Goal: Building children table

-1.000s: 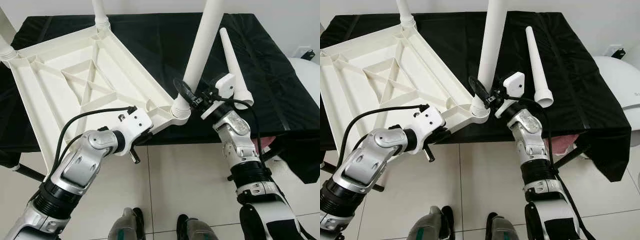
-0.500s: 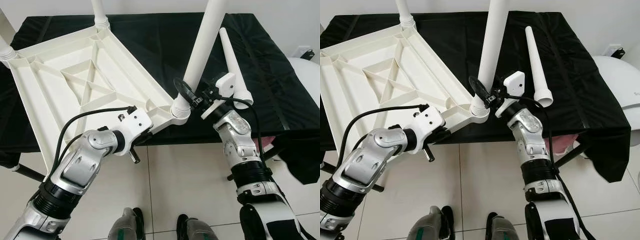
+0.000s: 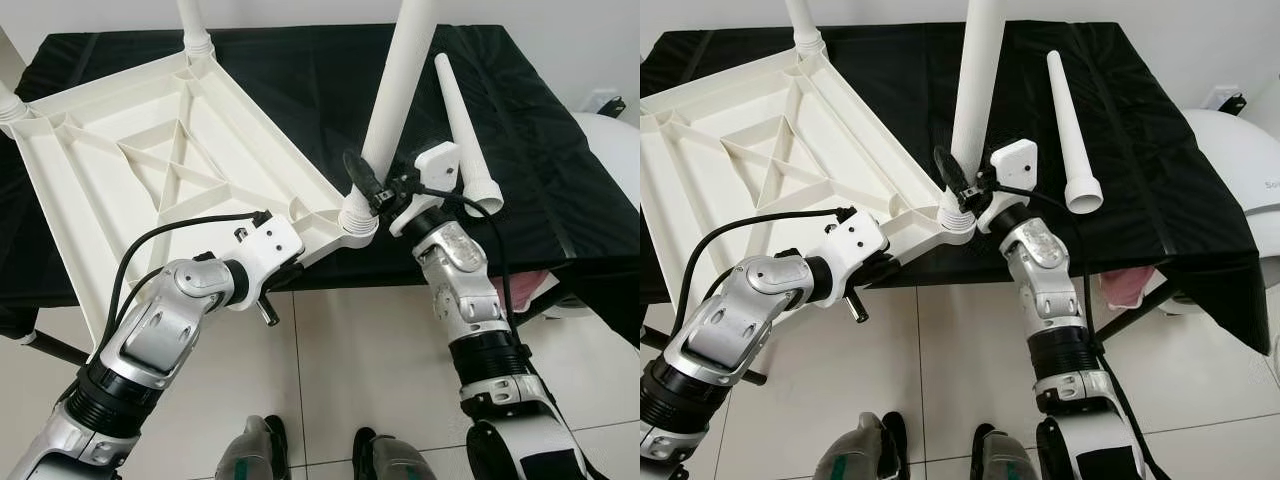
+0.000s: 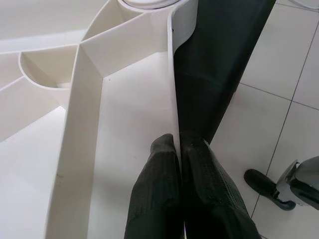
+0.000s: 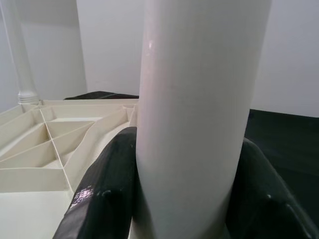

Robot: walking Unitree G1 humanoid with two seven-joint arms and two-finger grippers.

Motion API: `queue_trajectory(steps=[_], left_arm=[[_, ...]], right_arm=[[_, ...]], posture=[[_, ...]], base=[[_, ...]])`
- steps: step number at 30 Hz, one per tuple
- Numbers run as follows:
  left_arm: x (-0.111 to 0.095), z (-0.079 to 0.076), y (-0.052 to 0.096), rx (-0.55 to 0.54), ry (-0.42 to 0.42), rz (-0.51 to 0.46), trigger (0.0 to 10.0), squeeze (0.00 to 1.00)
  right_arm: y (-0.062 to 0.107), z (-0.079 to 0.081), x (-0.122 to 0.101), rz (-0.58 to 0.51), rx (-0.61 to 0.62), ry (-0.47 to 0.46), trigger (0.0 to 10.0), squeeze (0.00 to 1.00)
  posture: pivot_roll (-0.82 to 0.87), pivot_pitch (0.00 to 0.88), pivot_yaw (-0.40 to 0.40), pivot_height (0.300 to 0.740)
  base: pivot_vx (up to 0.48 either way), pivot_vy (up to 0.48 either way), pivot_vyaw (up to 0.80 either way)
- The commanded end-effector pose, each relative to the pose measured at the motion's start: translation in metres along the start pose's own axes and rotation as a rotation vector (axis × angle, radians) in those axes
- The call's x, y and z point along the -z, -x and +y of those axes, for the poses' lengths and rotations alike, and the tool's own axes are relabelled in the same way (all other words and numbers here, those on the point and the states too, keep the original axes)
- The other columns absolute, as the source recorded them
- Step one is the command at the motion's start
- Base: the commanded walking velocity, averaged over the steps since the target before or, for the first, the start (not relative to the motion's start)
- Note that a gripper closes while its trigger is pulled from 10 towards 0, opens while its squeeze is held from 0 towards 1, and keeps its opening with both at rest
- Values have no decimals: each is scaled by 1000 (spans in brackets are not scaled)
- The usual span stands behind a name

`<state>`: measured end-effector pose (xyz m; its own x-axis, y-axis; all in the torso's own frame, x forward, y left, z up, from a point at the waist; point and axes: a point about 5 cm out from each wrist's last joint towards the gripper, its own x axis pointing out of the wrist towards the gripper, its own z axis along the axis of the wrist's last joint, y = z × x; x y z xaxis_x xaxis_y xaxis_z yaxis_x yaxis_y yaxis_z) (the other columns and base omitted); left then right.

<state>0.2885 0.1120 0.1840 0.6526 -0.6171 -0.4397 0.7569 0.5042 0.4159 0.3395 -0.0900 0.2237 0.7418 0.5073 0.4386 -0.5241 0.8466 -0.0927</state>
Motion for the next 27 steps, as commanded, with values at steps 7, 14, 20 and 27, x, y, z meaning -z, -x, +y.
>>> queue_trajectory(steps=[7, 14, 20, 27], left_arm=[[-2, 5, 2, -65, -23, 12, 10000, 0], [-2, 5, 2, -66, -21, 9, 10000, 0], [-3, 6, 2, -67, -23, 9, 10000, 0], [-4, 8, 4, -71, -25, 8, 10000, 0]], right_arm=[[5, 6, 7, 56, 23, 57, 10000, 0], [8, 2, 6, 68, 81, 98, 10000, 0], [9, -3, 10, 95, 131, 118, 10000, 0], [10, -2, 15, 112, 153, 113, 10000, 0]], posture=[[-77, 193, -8, 740], [-83, 195, -6, 740], [-78, 197, -3, 740], [-76, 201, -2, 740]], base=[[0, 0, 0], [0, 0, 0], [0, 0, 0], [0, 0, 0]])
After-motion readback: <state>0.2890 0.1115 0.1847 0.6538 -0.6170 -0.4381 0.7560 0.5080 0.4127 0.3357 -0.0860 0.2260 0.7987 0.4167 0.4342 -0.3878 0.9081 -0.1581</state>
